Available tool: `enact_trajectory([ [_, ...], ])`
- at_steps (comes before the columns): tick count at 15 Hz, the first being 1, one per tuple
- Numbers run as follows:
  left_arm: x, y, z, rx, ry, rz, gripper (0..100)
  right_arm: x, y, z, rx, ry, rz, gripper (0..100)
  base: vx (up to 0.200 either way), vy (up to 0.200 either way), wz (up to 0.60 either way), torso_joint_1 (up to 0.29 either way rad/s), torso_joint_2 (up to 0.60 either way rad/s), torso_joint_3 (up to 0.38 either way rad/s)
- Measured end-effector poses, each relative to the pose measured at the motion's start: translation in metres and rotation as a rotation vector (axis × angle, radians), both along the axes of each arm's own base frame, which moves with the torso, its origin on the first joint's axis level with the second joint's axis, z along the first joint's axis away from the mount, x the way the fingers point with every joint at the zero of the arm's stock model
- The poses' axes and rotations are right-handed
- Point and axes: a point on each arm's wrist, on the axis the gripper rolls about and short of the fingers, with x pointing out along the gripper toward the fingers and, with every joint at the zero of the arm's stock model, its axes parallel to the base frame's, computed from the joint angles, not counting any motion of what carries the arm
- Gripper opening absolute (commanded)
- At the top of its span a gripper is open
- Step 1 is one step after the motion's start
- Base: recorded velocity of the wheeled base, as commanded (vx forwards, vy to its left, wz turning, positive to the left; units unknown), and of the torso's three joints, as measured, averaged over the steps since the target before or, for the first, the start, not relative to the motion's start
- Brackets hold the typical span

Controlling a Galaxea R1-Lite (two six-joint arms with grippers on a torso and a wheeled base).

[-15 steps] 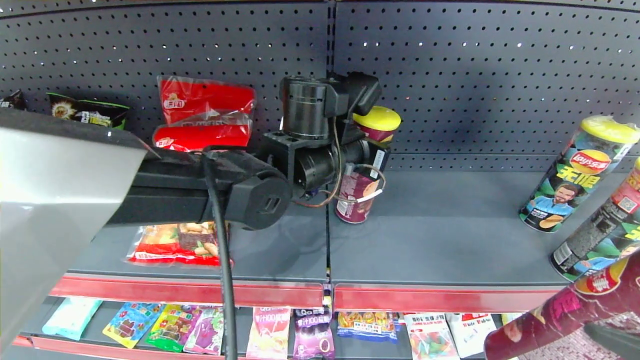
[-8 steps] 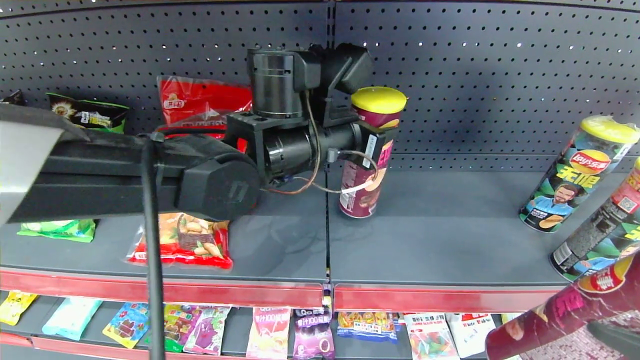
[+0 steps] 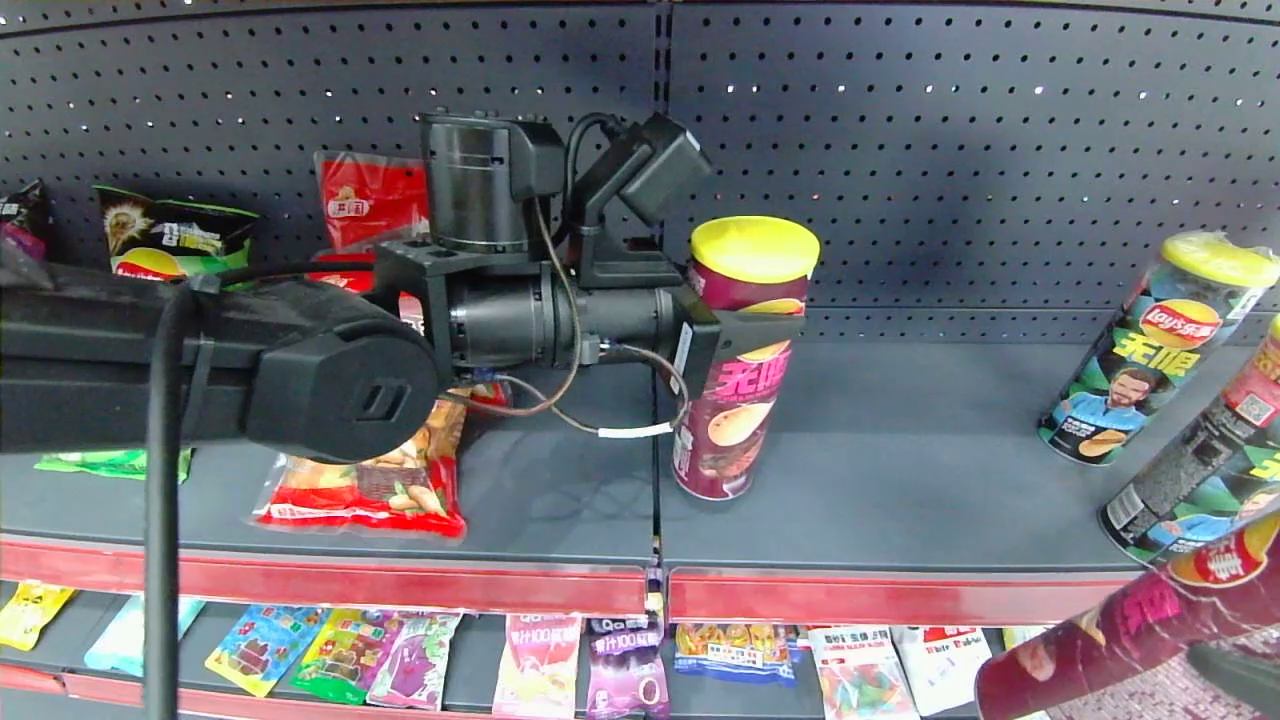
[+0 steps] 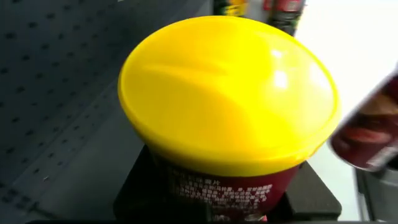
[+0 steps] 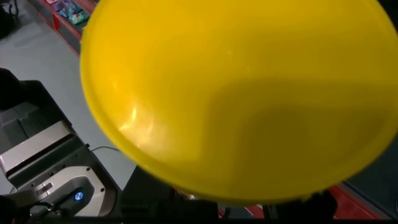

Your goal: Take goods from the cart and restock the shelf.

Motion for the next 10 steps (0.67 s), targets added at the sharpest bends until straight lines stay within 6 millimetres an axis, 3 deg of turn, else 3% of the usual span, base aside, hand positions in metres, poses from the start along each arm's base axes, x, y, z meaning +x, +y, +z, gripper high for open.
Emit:
enact_trajectory([
  [10, 0.0, 0.002, -0.023, -0.008, 0.031, -0.206, 0, 0.0, 0.0, 0.01, 0.012, -0.027, 0.0, 0, 0.0, 0.0, 0.0, 0.0, 0.0, 0.0],
])
